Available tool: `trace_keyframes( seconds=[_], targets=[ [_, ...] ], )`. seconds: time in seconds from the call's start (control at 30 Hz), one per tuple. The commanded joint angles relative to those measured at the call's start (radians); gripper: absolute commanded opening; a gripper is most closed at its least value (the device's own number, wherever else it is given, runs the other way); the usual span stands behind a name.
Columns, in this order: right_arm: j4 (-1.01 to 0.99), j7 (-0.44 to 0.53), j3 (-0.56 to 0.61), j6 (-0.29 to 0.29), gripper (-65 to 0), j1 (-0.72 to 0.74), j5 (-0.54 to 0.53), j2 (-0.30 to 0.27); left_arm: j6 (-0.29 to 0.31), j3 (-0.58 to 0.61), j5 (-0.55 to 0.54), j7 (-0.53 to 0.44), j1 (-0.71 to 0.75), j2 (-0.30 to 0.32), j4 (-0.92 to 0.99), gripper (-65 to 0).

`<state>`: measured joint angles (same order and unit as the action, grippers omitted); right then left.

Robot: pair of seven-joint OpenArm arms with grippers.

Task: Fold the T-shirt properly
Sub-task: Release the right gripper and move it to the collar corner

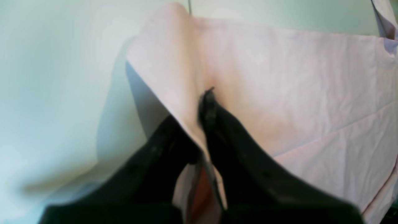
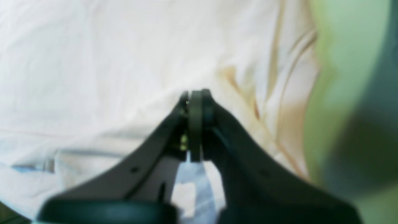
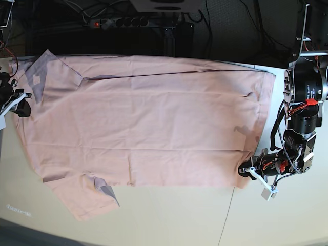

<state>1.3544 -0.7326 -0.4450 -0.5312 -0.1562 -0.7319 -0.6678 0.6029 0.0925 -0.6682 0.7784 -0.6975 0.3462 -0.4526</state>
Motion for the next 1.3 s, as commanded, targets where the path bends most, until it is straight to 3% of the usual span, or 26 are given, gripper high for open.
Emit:
trace_keyframes(
  seconds=[0.0, 0.23, 0.43, 0.53, 0.63, 0.67, 0.73, 0.8, 0.87, 0.93, 1.27],
  targets=[
    [0.013, 0.014, -0.012, 0.004, -65.0, 0.037, -0.012, -0.031, -0.007, 0.000, -0.015, -0.010, -0.034, 0.009, -0.024, -65.0],
    [-0.050, -0.020, -0.012, 0.018, -65.0, 0.240, 0.046, -0.037, 0.026, 0.000, -0.016, 0.031, -0.034, 0.008, -0.027, -65.0],
    [-0.385, 0.000, -0.011, 0.034, -65.0, 0.544, 0.058, -0.071, 0.031, 0.000, -0.019, 0.035, -0.034, 0.010, -0.028, -65.0],
    [-0.570, 0.054, -0.011, 0.033, -65.0, 0.691, 0.109, -0.074, 0.043, 0.000, -0.027, 0.042, -0.034, 0.016, -0.028, -65.0],
    [-0.736, 0.178, -0.011, 0.033, -65.0, 0.804, 0.206, -0.069, 0.061, 0.000, -0.031, 0.055, -0.034, 0.018, -0.028, -65.0],
    [-0.790, 0.224, -0.011, 0.034, -63.8, 0.835, 0.241, -0.068, 0.063, 0.000, -0.031, 0.060, -0.034, 0.017, -0.028, -65.0],
    [-0.899, 0.293, -0.011, 0.034, -44.0, 0.888, 0.282, -0.064, 0.063, 0.000, -0.035, 0.066, -0.034, 0.018, -0.028, -65.0],
    [-0.999, 0.351, -0.011, 0.047, -33.3, 0.929, 0.311, -0.062, 0.064, 0.000, -0.042, 0.073, -0.034, 0.019, -0.028, -65.0],
    [-1.086, 0.403, -0.011, 0.121, -32.5, 0.953, 0.338, -0.060, 0.064, 0.000, -0.058, 0.088, -0.034, 0.023, -0.028, -65.0],
    [-1.155, 0.438, -0.011, 0.147, -32.5, 0.963, 0.368, -0.061, 0.065, 0.000, -0.069, 0.103, -0.034, 0.028, -0.028, -65.0],
    [-1.225, 0.421, -0.011, 0.097, -32.5, 0.957, 0.404, -0.007, 0.094, 0.000, -0.136, 0.121, -0.034, 0.051, -0.033, -65.0]
  ],
)
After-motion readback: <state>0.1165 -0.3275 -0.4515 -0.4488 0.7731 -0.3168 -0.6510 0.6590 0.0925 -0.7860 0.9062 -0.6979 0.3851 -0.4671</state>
